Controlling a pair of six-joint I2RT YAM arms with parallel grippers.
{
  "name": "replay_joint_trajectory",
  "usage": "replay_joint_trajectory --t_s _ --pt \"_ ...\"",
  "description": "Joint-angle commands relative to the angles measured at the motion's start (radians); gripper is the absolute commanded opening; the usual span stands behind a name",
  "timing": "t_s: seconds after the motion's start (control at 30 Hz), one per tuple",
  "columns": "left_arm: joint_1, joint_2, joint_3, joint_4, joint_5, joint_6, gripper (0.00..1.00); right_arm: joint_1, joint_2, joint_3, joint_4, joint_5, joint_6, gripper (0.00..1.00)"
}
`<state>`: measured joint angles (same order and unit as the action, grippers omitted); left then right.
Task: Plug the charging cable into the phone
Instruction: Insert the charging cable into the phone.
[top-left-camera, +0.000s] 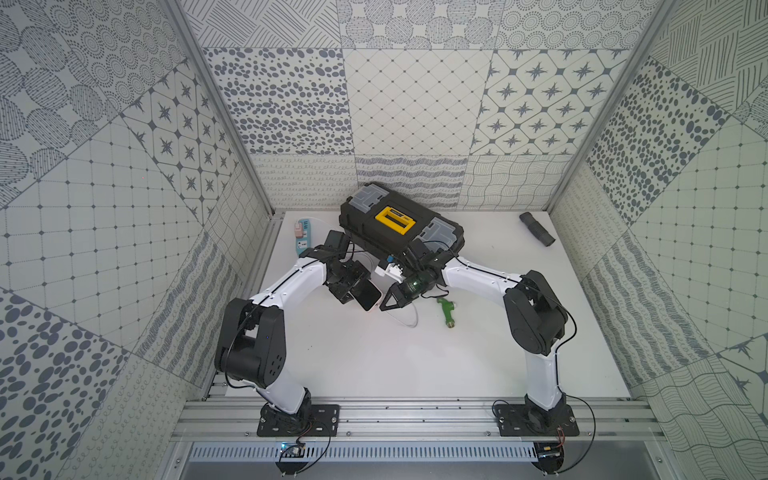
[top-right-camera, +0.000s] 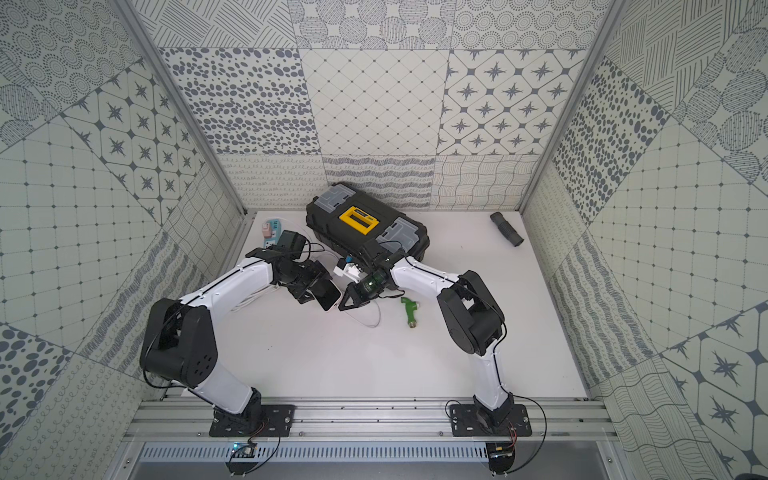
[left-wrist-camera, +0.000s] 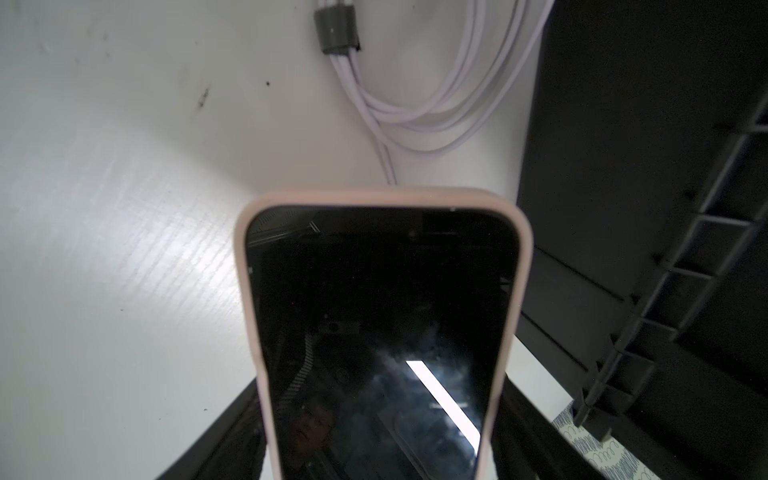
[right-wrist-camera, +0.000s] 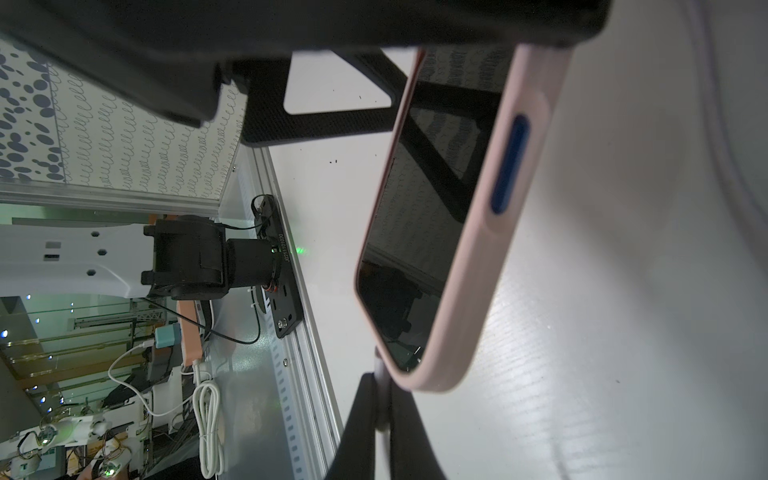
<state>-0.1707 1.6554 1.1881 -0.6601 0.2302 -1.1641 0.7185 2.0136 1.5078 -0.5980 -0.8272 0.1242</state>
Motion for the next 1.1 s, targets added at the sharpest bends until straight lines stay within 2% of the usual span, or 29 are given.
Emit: replay_joint_trajectory --t_s 0.0,0.63,0.9,1.07 --pt "-0.005 -0.020 -0.001 0.023 0.023 -0.016 0.00 -0.006 0.026 0.014 0.039 0.003 0.007 0.00" --pt "-0.031 -0.112 -0.152 0.199 0.046 -0.046 0.00 -0.035 0.014 -0.018 0.126 -0.040 0.086 0.00" --pt "-0.034 -0.191 -0.170 0.169 -0.046 -0.026 0.00 -0.038 0.012 -0.023 0.135 -0.023 0.115 0.00" --pt "-0.046 -0.188 -0.168 0.180 -0.034 -0.009 0.00 -0.039 0.008 -0.016 0.136 0.021 0.121 0.00"
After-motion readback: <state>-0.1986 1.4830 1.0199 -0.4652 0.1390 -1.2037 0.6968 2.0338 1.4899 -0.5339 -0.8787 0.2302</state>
